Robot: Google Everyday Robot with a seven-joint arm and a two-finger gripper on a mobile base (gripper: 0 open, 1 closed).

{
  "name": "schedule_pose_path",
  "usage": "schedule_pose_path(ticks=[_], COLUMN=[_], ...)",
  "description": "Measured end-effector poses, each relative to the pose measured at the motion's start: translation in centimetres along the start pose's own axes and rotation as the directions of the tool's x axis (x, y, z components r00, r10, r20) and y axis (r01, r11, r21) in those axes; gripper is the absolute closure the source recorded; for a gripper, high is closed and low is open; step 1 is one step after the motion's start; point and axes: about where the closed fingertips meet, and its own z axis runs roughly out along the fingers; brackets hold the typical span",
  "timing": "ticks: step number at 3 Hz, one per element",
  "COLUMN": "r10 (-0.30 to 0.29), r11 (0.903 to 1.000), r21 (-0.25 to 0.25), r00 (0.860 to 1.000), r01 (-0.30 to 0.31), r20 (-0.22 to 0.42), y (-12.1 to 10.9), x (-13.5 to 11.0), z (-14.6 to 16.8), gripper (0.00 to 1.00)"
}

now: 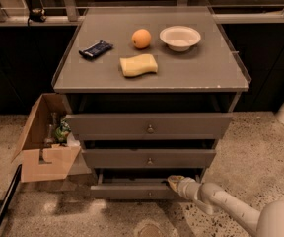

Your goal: Open bottom drawer

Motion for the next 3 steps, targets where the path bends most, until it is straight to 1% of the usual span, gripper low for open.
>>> schedule_pose_path(ticks=[1,2,3], r10=[-0.006,-0.008,-0.008], r11=[0.9998,0.9961,0.9961], r21=[-0.020,-0.088,-0.089], r00=[1.000,0.999,0.999], r01=[0.005,0.004,0.004], r20=[-0.020,-0.035,-0.035], y=[0.6,2.5,2.5], x=[1.7,3.3,3.3], z=[-1.3,-2.8,-2.8], gripper=[1.00,1.00,1.00])
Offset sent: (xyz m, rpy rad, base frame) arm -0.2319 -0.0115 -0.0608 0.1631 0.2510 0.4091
